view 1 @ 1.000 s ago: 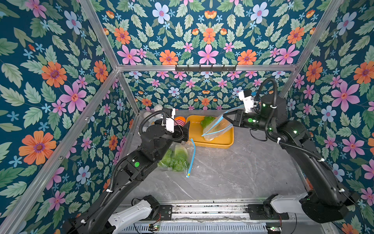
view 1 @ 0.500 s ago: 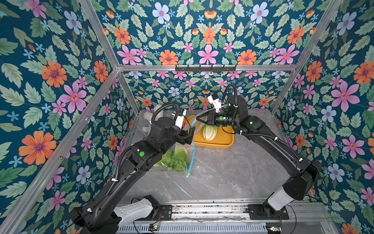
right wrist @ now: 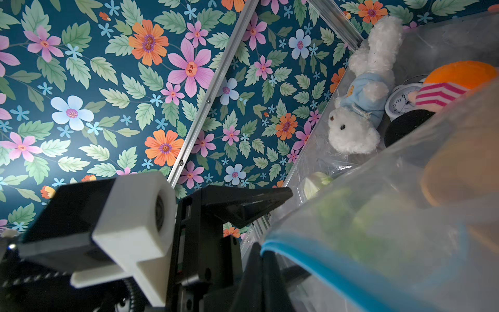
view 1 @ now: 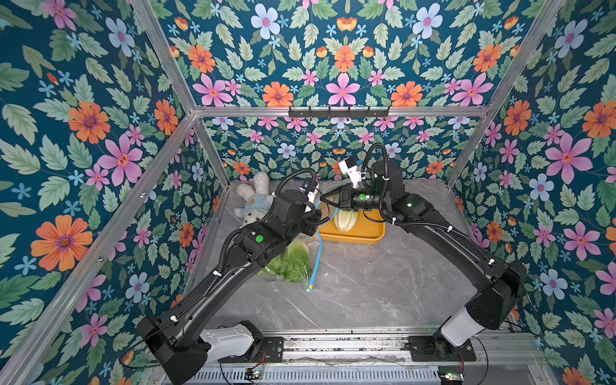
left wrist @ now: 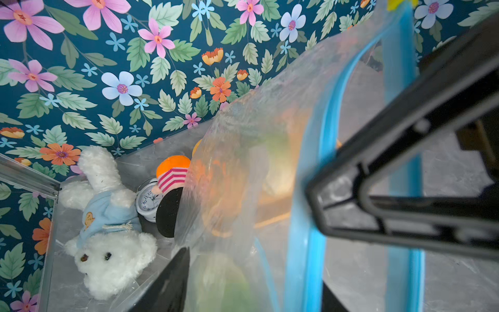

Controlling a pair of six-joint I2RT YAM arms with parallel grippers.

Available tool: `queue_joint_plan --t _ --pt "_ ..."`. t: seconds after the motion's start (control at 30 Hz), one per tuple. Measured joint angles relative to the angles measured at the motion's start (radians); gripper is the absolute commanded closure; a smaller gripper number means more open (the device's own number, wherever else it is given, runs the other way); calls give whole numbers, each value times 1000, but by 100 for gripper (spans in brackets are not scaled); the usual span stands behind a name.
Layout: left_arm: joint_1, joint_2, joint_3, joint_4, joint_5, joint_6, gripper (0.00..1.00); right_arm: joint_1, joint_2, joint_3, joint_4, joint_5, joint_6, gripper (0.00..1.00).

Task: Put the chinese cabbages into a zipper bag and zip it
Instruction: Pick up the zipper food storage bag at the center of the board.

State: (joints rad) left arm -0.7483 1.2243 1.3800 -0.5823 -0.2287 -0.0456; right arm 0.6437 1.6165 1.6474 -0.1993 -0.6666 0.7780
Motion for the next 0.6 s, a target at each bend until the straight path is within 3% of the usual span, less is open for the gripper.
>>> queue_joint_plan --t 0.23,0.3,0.4,0.6 --pt "0 18 -8 38 -39 10 86 -1 -10 -21 -23 0 -3 99" --pt "0 20 -11 55 -40 12 96 0 -11 -19 -29 1 -4 86" --pt "0 23 -11 72 -46 19 100 0 -24 -9 -57 10 -4 67" --pt "3 24 -18 96 -58 3 100 0 -113 11 -141 67 -28 51"
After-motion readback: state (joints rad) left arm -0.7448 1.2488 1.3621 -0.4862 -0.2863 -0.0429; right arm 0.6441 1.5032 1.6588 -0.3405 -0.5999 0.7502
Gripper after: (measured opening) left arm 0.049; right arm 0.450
